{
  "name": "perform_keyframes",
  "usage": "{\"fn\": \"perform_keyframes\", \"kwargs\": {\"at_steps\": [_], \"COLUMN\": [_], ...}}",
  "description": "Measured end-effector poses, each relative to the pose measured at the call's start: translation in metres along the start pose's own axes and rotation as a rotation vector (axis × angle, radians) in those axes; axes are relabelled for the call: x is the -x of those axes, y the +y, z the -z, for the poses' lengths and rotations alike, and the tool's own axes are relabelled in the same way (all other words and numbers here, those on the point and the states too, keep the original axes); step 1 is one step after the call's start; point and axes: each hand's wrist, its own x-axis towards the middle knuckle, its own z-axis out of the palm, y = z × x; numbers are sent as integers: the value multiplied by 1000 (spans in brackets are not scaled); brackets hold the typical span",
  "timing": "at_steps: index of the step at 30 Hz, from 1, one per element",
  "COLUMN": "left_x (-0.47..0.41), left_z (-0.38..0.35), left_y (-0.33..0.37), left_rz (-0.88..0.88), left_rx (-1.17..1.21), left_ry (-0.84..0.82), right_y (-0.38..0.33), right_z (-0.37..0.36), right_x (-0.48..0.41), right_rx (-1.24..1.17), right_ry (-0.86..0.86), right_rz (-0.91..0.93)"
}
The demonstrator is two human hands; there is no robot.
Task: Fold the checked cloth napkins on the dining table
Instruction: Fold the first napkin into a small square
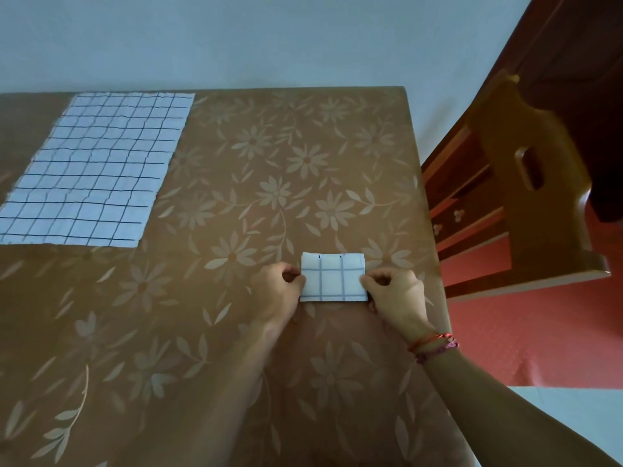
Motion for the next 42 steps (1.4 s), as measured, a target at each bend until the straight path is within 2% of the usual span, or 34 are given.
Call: {"fn": "perform_keyframes", "kwargs": {"at_steps": [6, 9, 12, 17, 26, 33, 38, 42], "left_x": [2, 6, 11, 14, 7, 6, 5, 4], "left_z": [7, 10, 2, -23, -25, -20, -16, -12], "left_y": [-5, -14, -26, -43, -50, -51, -52, -54], "left_rz": [-82, -330, -552, -734, -781, -752, -673, -676], "left_rx": [-79, -124, -242, -405, -575, -695, -715, -715], "left_ry": [9, 66, -16, -85, -93, -159, -133, -149], "right_y": [-2, -8, -13, -11, 8, 7, 23, 33], "right_z": [1, 5, -2, -34, -59, -55, -19, -7], "right_x": [4, 10, 20, 20, 3, 5, -5, -6], "right_rx": [-53, -2, 89, 299, 678, 829, 896, 944], "right_ry": [11, 70, 152, 110, -83, -147, -128, -121], "right_rz": [-38, -23, 190, 559, 821, 749, 661, 638]}}
